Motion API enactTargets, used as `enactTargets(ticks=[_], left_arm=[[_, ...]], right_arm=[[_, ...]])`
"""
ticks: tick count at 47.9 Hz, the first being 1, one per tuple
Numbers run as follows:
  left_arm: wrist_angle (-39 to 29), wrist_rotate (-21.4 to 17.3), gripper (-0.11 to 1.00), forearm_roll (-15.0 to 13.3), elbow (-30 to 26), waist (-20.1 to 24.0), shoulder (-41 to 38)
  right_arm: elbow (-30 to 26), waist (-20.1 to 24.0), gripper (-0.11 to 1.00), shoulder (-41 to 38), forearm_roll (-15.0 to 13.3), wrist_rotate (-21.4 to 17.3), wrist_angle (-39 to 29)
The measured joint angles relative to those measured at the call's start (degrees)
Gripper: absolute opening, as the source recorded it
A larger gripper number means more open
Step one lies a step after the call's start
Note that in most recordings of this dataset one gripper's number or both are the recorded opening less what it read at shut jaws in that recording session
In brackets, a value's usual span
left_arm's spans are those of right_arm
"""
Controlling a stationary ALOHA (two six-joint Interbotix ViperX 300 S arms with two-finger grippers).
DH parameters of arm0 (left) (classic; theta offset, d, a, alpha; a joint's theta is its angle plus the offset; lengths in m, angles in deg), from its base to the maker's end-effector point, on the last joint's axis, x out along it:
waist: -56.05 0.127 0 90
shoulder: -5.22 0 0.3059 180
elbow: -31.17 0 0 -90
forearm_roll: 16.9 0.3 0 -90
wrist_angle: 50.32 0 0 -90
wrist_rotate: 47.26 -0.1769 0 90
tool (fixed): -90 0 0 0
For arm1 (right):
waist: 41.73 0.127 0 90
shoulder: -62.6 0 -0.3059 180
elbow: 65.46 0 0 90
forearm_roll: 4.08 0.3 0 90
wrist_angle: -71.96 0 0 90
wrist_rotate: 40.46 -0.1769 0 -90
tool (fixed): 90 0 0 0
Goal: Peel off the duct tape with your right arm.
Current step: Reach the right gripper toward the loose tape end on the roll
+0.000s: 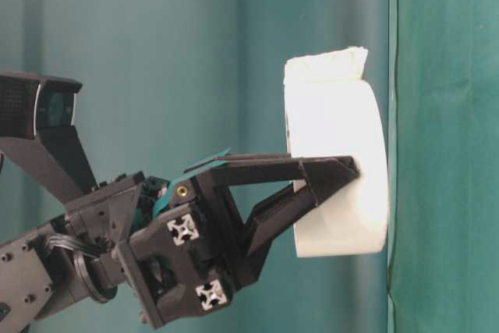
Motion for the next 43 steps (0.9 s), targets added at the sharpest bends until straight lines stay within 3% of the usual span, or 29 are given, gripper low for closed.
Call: enactTargets(ticks=[26,43], left_arm=[[0.0,0.0,0.21,0.0,0.0,0.0,0.0],[-0.09,-0.09,0.21,0.0,0.0,0.0,0.0]], right_arm=[[-10.81,0.35,0.83,-22.85,0.0,0.09,4.48],[-15.73,0.26,0.83,-29.79,0.0,0.26,6.24]])
